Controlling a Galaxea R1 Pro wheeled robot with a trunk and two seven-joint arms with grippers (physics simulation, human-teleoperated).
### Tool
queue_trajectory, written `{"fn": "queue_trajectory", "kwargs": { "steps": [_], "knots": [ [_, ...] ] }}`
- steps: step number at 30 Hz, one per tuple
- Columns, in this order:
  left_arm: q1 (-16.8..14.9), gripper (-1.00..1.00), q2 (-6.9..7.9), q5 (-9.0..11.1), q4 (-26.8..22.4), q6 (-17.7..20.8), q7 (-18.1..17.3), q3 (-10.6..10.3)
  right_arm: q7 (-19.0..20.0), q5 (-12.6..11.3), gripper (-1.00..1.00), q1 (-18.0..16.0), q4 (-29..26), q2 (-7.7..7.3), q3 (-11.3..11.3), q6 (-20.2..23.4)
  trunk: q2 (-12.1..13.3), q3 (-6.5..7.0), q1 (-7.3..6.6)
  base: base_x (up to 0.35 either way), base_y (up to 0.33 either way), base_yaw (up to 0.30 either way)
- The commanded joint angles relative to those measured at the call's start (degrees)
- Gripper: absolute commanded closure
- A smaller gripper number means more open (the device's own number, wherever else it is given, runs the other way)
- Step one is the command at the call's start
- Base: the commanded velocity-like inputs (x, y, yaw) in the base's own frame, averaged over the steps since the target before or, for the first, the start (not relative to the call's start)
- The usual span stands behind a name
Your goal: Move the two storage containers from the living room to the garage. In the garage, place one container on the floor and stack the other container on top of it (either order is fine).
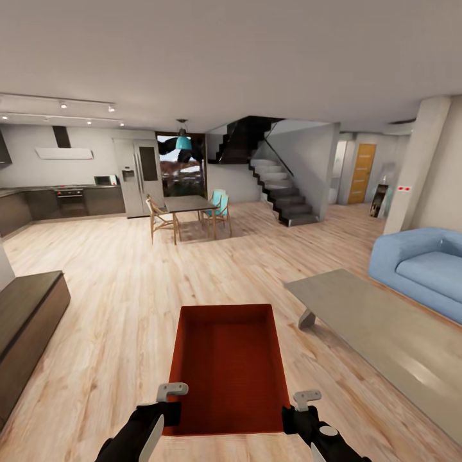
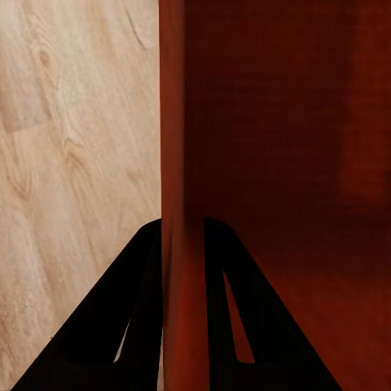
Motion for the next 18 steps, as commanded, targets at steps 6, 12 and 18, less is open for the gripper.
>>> {"fn": "queue_trajectory", "kwargs": {
  "steps": [6, 12, 18],
  "knots": [
    [0.0, 1.00, -0.15, -0.4, -0.2, 0.3, 0.2, 0.3, 0.1, -0.6, 1.00, 0.0, 0.2, 0.54, 0.8, 0.0, 0.0, -0.50, 0.05, 0.317, 0.000, 0.000],
    [0.0, 1.00, -0.11, -0.4, -0.2, 0.3, 0.2, 0.3, 0.2, -0.6, 1.00, 0.0, 0.2, 0.54, 0.7, -0.1, 0.0, -0.65, 0.05, 0.317, 0.000, 0.000],
    [0.0, 1.00, -0.06, -0.4, -0.2, 0.3, 0.2, 0.4, 0.2, -0.6, 1.00, 0.0, 0.2, 0.54, 0.8, -0.4, 0.0, -0.66, 0.05, 0.317, 0.000, 0.000]
  ]
}}
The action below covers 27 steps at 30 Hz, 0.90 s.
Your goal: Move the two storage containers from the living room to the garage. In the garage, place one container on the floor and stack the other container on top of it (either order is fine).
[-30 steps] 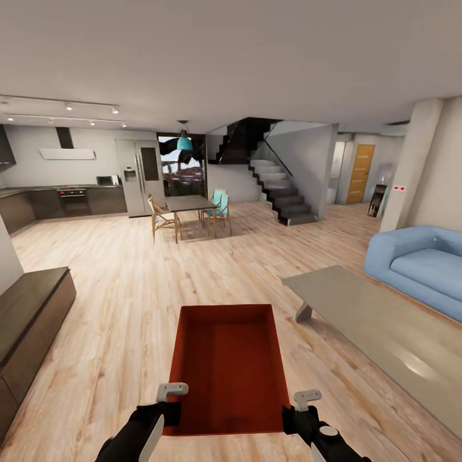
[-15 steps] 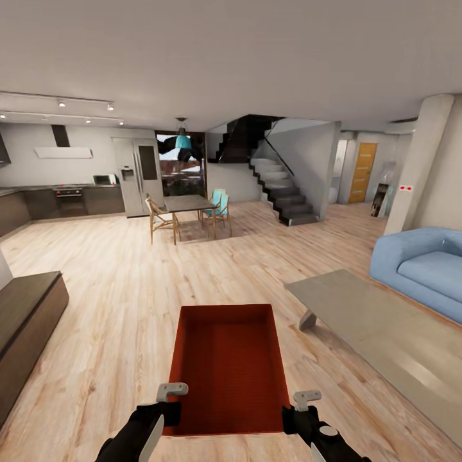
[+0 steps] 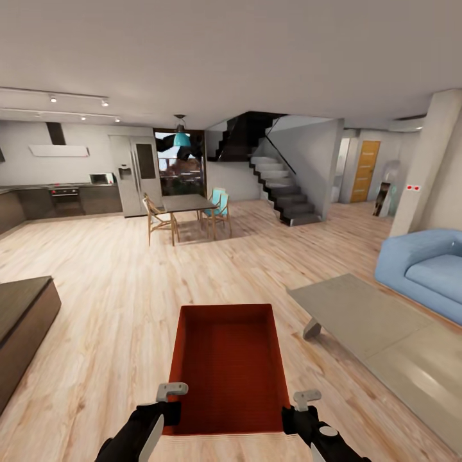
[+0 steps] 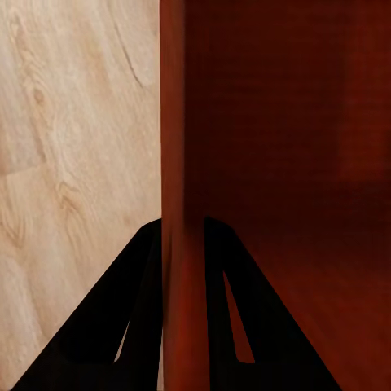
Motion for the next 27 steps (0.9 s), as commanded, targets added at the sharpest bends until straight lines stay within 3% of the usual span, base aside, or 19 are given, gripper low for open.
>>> {"fn": "queue_trajectory", "kwargs": {
  "steps": [1, 27],
  "knots": [
    [0.0, 1.00, -0.14, -0.5, -0.1, 0.3, 0.2, 0.5, 0.1, -0.7, 1.00, 0.0, 0.0, 0.46, 0.9, 0.0, 0.0, -0.01, 0.05, 0.318, 0.000, 0.000],
    [0.0, 1.00, -0.03, -0.5, -0.1, 0.2, 0.3, 0.5, 0.1, -0.5, 1.00, 0.0, 0.0, 0.46, 1.0, 0.0, 0.0, -0.03, 0.05, 0.322, 0.000, 0.001]
  ]
}}
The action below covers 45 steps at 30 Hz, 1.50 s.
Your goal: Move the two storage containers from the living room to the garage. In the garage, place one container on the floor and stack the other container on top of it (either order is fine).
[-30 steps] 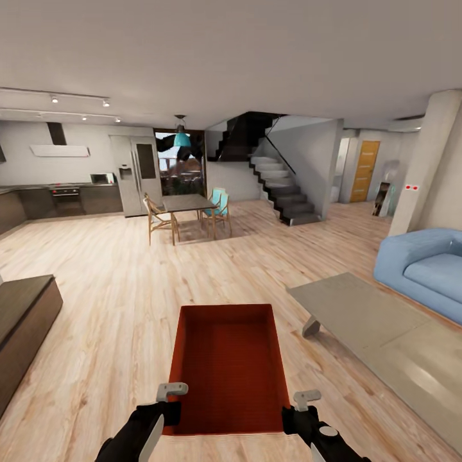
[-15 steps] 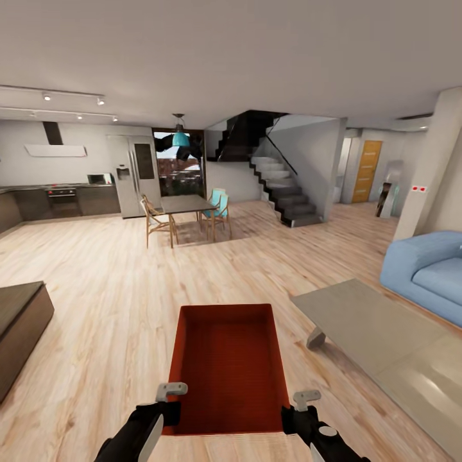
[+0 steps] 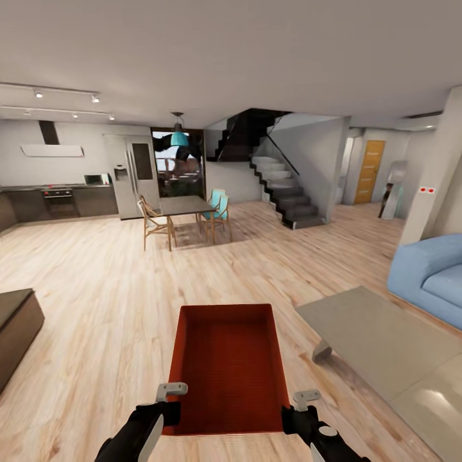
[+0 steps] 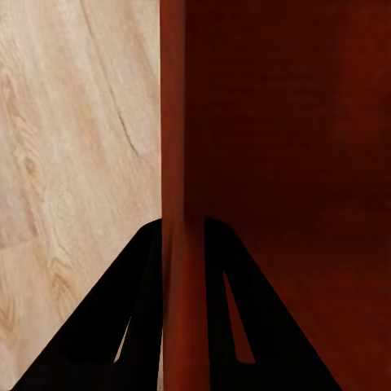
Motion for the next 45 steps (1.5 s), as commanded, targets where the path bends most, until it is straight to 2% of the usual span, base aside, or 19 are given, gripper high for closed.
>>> {"fn": "queue_trajectory", "kwargs": {
  "steps": [1, 3, 10, 45],
  "knots": [
    [0.0, 1.00, -0.09, -0.8, -0.2, 0.3, 0.3, 0.6, 0.2, -0.6, 1.00, 0.0, 0.1, 0.38, 0.9, 0.0, 0.0, -0.06, 0.05, 0.324, 0.000, 0.078],
    [0.0, 1.00, 0.38, -0.7, -0.2, 0.3, 0.3, 0.7, 0.1, -0.6, 1.00, 0.0, 0.0, 0.38, 1.0, 0.0, 0.0, -0.13, 0.05, 0.324, 0.000, 0.068],
    [0.0, 1.00, 0.49, -0.8, -0.2, 0.3, 0.3, 0.6, 0.1, -0.6, 1.00, 0.0, 0.1, 0.38, 0.9, 0.0, 0.0, -0.15, 0.05, 0.325, 0.000, 0.005],
    [0.0, 1.00, 0.38, -0.8, -0.1, 0.3, 0.3, 0.6, -0.3, -0.7, 1.00, 0.0, 0.1, 0.38, 1.0, 0.0, 0.0, -0.15, 0.05, 0.325, 0.000, 0.000]
  ]
}}
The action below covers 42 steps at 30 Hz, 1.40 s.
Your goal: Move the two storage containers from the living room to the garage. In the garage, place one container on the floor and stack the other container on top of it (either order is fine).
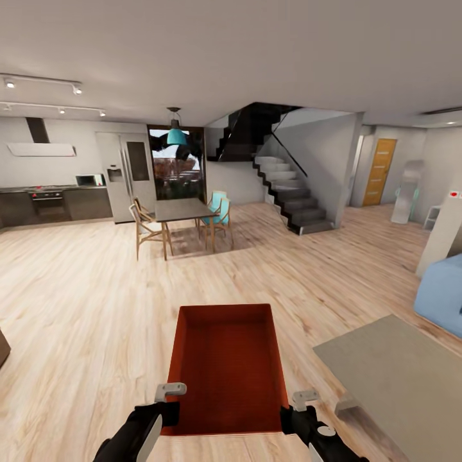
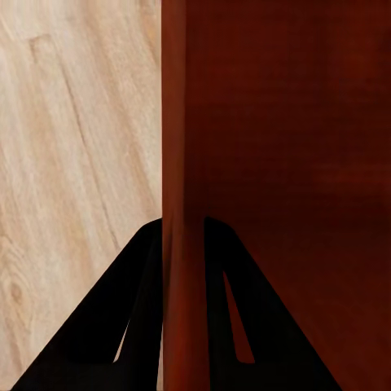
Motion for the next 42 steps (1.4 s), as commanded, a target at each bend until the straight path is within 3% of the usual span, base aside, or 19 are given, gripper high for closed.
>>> {"fn": "queue_trajectory", "kwargs": {
  "steps": [1, 42],
  "knots": [
    [-0.1, 1.00, -0.12, -1.7, -0.2, 0.4, 0.3, 1.1, 0.2, -0.7, 1.00, 0.0, 0.0, 0.02, 0.9, 0.0, 0.0, -0.01, 0.05, 0.325, 0.000, 0.000],
    [-0.1, 1.00, -0.04, -1.6, -0.2, 0.3, 0.3, 1.1, 0.2, -0.7, 1.00, 0.0, 0.0, 0.02, 0.9, 0.0, 0.0, -0.17, 0.05, 0.325, 0.000, 0.000]
  ]
}}
